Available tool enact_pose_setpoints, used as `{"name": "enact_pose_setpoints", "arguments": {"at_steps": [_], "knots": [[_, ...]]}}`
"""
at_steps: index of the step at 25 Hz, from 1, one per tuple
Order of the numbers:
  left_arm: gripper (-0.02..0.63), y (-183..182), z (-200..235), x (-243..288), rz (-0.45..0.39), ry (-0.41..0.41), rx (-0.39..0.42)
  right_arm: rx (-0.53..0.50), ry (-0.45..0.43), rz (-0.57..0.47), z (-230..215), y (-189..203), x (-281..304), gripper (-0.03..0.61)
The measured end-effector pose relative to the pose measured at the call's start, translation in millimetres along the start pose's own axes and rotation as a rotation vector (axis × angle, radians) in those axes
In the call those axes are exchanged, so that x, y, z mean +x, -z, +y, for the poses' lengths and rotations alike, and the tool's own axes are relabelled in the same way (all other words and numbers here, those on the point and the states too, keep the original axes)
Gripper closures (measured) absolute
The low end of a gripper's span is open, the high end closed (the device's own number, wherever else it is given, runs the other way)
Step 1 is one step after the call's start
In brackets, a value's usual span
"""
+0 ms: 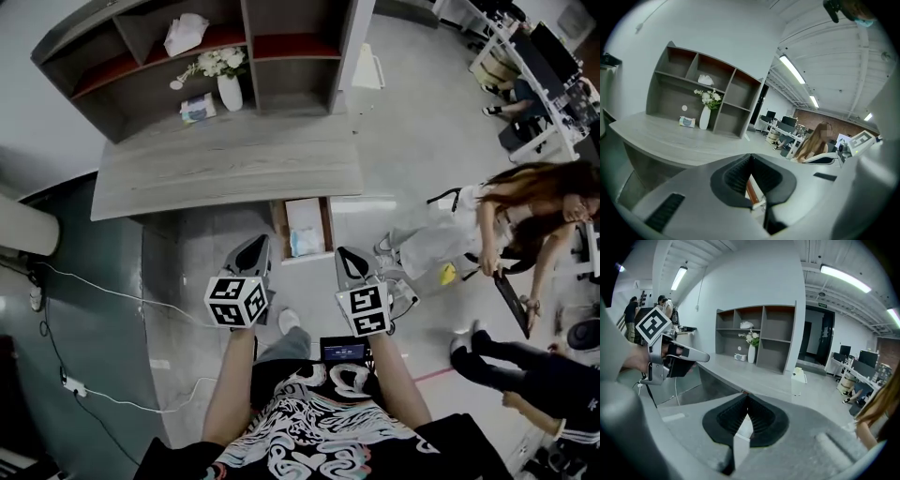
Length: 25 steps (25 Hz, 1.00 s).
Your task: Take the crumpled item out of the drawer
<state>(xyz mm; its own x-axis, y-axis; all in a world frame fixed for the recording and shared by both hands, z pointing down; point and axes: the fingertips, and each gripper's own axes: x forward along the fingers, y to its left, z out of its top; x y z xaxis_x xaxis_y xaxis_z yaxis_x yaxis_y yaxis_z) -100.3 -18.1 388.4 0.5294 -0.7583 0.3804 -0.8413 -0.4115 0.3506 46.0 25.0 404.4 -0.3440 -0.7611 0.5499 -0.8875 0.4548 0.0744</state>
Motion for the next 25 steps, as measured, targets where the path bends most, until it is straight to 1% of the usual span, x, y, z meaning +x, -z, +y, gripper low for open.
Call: {"name": "enact_pose_setpoints", "arguments": {"at_steps": [3, 9, 17, 25], "knots": [[0.614, -8.8, 3.0, 16.4, 0.003, 0.023, 0.002, 0.002, 0.017, -0.005, -9.5, -10.0, 7.9, 0.574], [0.614, -3.8, 1.2, 31.5, 0.037, 0.051, 0.004, 0.03, 0.026, -0.001, -20.0, -8.9, 8.9, 0.572], [0.615, -6.1, 5.5, 47.2, 0.038, 0.042, -0.009, 0.047, 0.035, 0.014, -36.7, -5.3, 20.5, 0.572], [0.614, -3.3, 13.4, 56.2, 0.045, 0.015, -0.028, 0.034, -0.007, 0.043, -38.7, 0.4, 33.9, 0.572]]}}
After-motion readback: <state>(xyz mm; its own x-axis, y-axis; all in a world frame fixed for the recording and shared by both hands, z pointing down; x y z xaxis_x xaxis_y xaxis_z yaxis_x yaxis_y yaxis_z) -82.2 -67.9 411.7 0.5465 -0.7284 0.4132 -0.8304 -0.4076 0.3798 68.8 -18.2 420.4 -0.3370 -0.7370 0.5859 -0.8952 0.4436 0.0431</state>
